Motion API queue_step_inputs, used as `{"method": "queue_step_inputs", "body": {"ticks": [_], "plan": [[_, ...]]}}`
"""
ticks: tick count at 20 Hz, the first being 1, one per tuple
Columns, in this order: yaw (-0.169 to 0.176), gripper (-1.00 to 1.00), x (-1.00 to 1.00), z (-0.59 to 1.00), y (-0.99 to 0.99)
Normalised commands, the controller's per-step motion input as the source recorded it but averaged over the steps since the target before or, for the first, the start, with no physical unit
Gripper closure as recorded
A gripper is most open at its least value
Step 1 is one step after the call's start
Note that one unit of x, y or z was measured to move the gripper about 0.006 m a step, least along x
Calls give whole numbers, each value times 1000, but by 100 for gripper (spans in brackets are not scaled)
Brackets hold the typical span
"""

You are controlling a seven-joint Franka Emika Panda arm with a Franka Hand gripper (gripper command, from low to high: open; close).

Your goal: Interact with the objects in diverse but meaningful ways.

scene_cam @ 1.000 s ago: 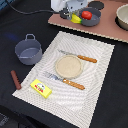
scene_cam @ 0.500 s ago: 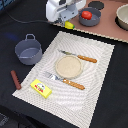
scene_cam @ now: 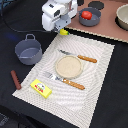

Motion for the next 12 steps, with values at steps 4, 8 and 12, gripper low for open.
{"method": "queue_step_inputs", "body": {"ticks": [4, 8, 12], "plan": [[-19, -100, 389, 306, 51], [-22, -100, 397, 419, 51], [-4, -100, 336, 871, -44]]}}
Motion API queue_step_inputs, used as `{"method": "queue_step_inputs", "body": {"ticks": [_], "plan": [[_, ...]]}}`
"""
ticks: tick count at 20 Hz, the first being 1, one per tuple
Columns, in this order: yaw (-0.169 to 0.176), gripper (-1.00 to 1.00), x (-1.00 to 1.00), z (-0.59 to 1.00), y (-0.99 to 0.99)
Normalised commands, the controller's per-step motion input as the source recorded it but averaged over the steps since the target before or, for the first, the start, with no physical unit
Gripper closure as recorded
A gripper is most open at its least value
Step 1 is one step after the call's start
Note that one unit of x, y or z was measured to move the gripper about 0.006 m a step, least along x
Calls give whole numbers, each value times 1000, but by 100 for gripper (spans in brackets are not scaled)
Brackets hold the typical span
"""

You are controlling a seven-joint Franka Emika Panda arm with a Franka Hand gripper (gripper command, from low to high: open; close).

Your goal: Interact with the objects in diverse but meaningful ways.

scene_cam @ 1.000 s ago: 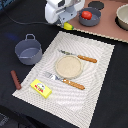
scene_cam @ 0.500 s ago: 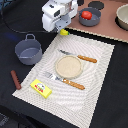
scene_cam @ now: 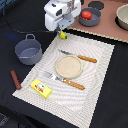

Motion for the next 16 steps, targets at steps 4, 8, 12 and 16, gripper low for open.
{"method": "queue_step_inputs", "body": {"ticks": [4, 8, 12, 16], "plan": [[0, -100, 249, 845, -511], [17, -100, 155, 395, -814], [56, -100, -61, 49, -880], [48, -100, -199, -11, -856]]}}
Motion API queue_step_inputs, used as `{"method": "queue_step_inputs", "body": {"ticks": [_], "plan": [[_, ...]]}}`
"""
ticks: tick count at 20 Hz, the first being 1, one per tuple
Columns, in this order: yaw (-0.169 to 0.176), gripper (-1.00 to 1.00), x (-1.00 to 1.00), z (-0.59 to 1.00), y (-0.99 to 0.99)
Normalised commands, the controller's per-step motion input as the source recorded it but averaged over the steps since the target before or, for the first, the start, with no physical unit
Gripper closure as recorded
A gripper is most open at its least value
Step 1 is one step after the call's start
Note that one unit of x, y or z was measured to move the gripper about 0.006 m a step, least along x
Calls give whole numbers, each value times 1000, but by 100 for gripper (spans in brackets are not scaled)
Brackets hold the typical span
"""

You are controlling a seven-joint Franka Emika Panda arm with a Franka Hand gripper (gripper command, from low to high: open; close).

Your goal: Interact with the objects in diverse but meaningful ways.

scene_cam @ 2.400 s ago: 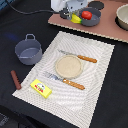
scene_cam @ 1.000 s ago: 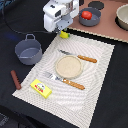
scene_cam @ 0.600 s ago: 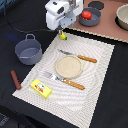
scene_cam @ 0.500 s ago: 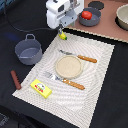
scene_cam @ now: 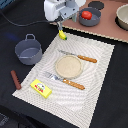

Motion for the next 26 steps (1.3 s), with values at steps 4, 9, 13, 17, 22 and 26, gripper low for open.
{"method": "queue_step_inputs", "body": {"ticks": [4, 9, 13, 17, 22, 26], "plan": [[33, -100, -311, -80, -864], [15, -100, -274, 195, -846], [10, -100, -232, 375, -833], [12, -100, -211, 186, -886], [4, -100, -191, 146, -914], [13, -100, -139, 9, -899]]}}
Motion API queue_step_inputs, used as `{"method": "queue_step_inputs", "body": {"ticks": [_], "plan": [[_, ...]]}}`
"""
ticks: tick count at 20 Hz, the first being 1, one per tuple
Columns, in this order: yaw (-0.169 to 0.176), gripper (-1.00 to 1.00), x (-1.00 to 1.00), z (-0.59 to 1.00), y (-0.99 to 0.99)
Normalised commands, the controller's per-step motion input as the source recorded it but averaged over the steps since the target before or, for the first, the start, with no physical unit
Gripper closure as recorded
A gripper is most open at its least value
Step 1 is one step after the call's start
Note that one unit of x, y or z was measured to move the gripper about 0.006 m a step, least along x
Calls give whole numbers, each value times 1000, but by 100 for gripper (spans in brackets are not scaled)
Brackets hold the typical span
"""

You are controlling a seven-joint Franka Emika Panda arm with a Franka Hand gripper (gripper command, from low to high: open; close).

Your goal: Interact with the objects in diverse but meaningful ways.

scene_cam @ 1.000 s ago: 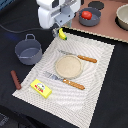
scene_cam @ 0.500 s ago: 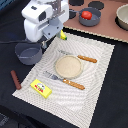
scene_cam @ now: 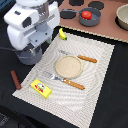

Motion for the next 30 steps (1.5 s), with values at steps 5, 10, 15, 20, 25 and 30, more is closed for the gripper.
{"method": "queue_step_inputs", "body": {"ticks": [5, 10, 15, 20, 25, 30], "plan": [[4, -100, -186, -65, -878], [0, -100, -76, -146, -770], [-46, -100, 7, -174, -367], [-81, -100, 0, -229, -242], [-68, -100, 3, -247, -230], [-53, -100, 9, -265, -210]]}}
